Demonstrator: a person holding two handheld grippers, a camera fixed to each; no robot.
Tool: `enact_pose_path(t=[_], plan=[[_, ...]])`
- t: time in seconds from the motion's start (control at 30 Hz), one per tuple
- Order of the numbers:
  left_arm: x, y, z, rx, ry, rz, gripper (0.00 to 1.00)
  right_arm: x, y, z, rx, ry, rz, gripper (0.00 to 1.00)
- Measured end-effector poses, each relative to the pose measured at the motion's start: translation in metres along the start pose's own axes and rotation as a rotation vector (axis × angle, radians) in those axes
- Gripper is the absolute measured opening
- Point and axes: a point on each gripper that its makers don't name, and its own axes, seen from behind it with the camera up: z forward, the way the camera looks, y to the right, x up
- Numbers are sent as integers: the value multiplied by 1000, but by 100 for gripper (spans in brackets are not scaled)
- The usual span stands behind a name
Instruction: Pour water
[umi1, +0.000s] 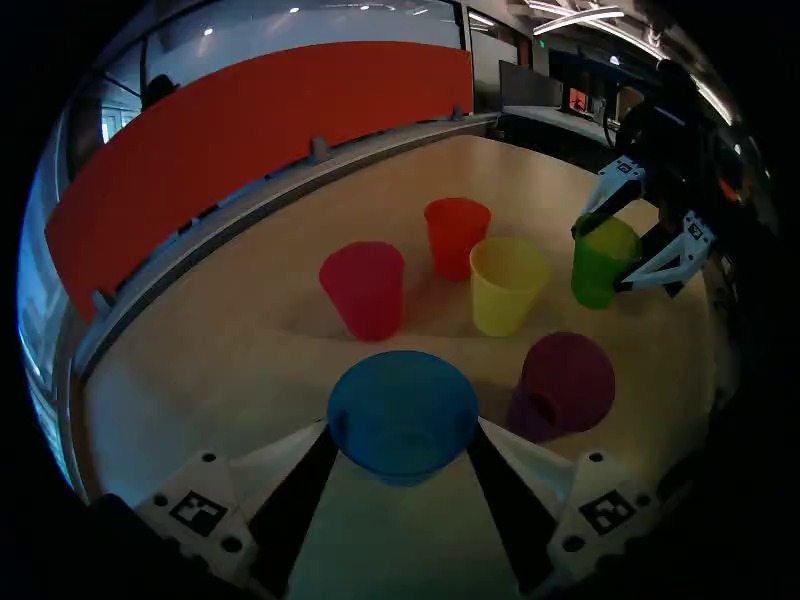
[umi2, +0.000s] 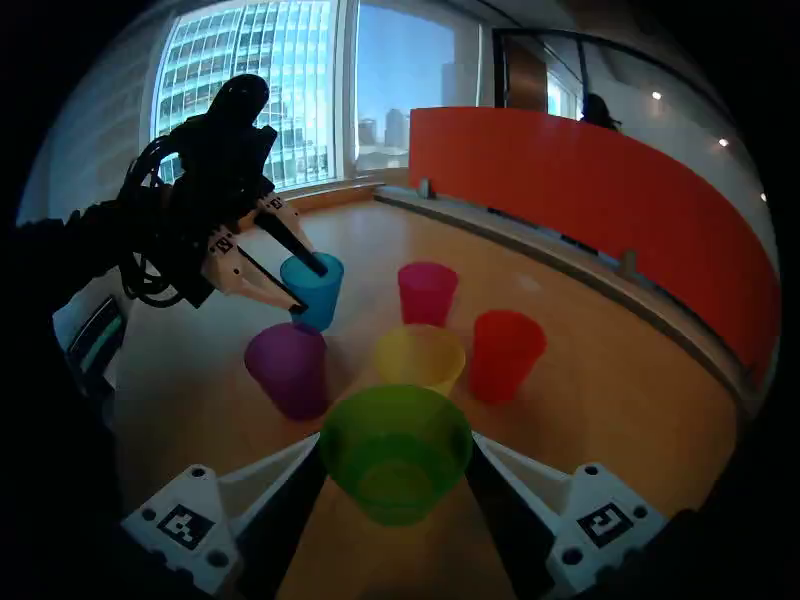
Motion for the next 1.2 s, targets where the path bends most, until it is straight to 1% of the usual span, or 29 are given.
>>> enact_pose_path(t=[0.17,0.5,0.77,0.97,1.03,1.17,1.2], plan=[[-4,2,3,-9,-6,-7,86,-3,0,2,-2,-5,1,90],[-17,5,9,-16,-32,-5,86,-10,0,6,-5,-15,2,91],[-21,5,9,-23,-26,-27,86,-15,1,10,-11,-24,7,91],[-29,5,9,-23,-37,-30,86,-18,1,13,-14,-27,10,90],[-30,5,9,-24,-39,-31,87,-18,1,13,-15,-27,12,90],[-34,7,9,-31,-52,-35,92,-20,2,15,-16,-30,12,90],[-35,7,9,-32,-55,-35,92,-20,2,15,-17,-30,12,90]])
